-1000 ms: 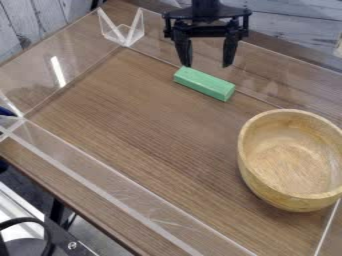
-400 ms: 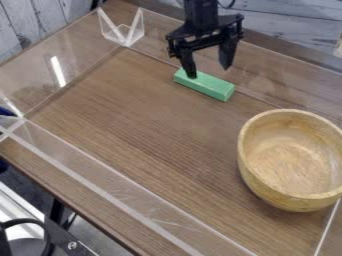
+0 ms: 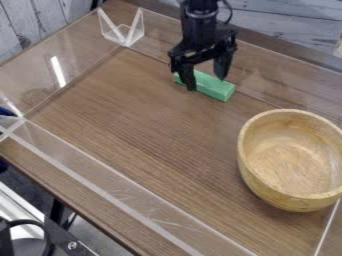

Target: Put the green block in the brown bowl

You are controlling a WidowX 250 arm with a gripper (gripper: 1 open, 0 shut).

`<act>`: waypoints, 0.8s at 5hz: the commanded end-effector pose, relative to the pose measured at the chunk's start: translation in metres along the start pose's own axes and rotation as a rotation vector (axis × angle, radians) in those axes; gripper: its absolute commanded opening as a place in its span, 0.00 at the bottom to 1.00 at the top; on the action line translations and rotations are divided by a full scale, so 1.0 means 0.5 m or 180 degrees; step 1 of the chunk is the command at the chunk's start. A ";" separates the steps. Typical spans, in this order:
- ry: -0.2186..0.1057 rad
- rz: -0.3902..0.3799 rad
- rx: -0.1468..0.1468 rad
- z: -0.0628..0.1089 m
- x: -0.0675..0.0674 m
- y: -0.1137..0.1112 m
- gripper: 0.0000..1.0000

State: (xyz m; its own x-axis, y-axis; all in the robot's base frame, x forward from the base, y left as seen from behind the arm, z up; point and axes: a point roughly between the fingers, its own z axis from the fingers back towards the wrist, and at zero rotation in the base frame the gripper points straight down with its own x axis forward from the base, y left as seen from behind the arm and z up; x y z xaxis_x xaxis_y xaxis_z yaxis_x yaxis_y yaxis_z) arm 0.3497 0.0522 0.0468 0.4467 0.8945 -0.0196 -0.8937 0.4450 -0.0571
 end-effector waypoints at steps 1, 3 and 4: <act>-0.0197 0.0069 -0.0152 0.022 0.018 -0.031 1.00; -0.0230 0.0124 -0.0094 -0.006 0.023 -0.039 1.00; -0.0253 0.0140 -0.0069 -0.018 0.025 -0.041 1.00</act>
State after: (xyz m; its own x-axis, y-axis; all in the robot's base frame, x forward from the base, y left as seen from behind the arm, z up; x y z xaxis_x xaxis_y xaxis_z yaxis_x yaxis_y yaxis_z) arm 0.3695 0.0554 0.0328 0.3912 0.9195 0.0386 -0.9174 0.3929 -0.0626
